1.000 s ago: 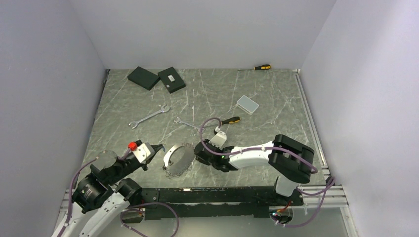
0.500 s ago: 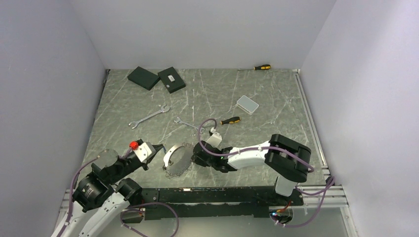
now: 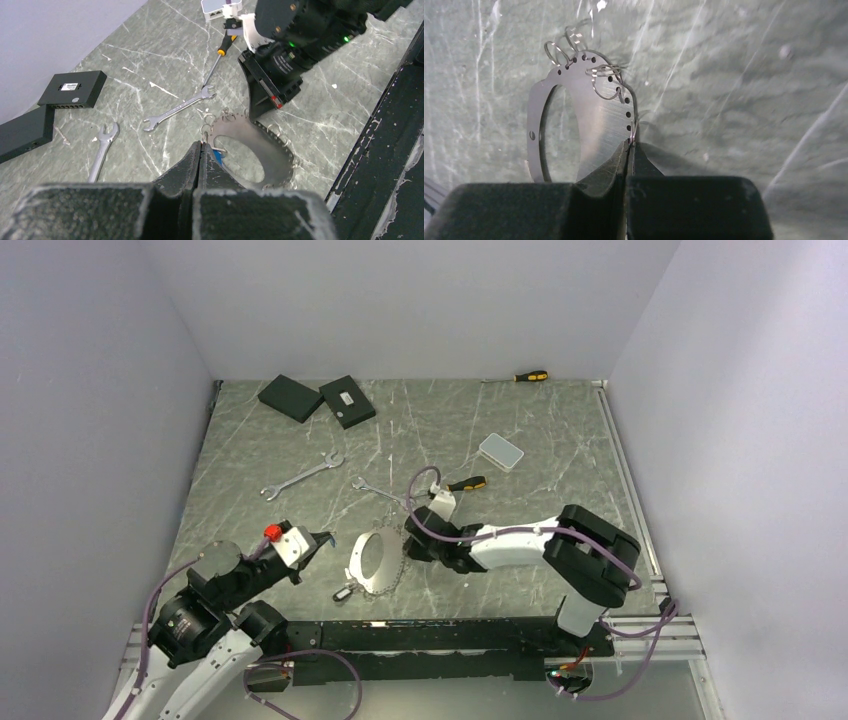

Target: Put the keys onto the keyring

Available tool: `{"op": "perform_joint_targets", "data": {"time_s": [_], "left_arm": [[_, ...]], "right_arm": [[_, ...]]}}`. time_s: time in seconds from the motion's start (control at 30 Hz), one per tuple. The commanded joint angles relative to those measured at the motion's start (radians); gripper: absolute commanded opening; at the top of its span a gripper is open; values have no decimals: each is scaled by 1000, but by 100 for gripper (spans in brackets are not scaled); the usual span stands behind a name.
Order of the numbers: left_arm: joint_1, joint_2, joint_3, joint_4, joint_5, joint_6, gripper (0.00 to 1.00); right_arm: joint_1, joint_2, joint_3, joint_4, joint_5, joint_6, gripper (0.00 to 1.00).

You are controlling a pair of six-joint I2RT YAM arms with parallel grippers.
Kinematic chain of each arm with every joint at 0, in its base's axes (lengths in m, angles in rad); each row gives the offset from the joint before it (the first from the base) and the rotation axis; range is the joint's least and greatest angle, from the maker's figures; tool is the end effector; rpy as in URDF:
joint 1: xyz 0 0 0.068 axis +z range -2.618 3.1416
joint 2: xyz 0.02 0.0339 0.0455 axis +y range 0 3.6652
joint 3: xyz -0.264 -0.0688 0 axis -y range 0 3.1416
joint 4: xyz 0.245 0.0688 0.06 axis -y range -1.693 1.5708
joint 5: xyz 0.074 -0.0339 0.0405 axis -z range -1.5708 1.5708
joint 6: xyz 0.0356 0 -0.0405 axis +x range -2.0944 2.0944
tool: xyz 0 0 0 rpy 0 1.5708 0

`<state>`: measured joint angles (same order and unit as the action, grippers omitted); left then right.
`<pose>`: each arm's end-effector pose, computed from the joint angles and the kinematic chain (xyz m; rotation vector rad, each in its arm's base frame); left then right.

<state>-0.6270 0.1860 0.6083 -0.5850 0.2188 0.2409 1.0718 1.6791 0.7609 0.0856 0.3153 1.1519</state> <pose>0.0495 -0.0454 0.2998 0.8816 1.5151 -0.4725 0.1617 0.2736 0.1380 0.2495 2.4503 0.6794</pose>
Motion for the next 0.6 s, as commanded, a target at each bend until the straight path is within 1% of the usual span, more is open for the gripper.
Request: {"op": "perform_joint_targets", "data": {"time_s": [0.0,0.1,0.13,0.17,0.2,0.27,0.33,0.43,0.57], "left_arm": [[4,15,5,36,-7,-16,0],[4,18,6,37,-8,-14,0],[4,20,5,37,-9,-14,0],[4,20,6,37,-9,-14,0],[5,20,5,37,-11,-13,0],[4,21,4,39,-12,-14,0],[4,22,4,39,-13,-14,0],[4,23,4,39,-14,-13,0],[4,26,4,40,-13,-12,0]], "right_arm": [[-97,-39,-9,-27,-102,-310,0],[-150,-34,13,-56,-162,-442,1],[-160,-32,23,-72,-180,-473,9],[-169,-34,29,-80,-195,-501,22],[-175,-39,31,-81,-201,-516,30],[-188,-64,20,-80,-210,-539,37],[-197,-99,7,-75,-216,-552,40],[-202,-170,-28,-63,-209,-546,40],[-201,-259,-82,-68,-142,-454,39]]}}
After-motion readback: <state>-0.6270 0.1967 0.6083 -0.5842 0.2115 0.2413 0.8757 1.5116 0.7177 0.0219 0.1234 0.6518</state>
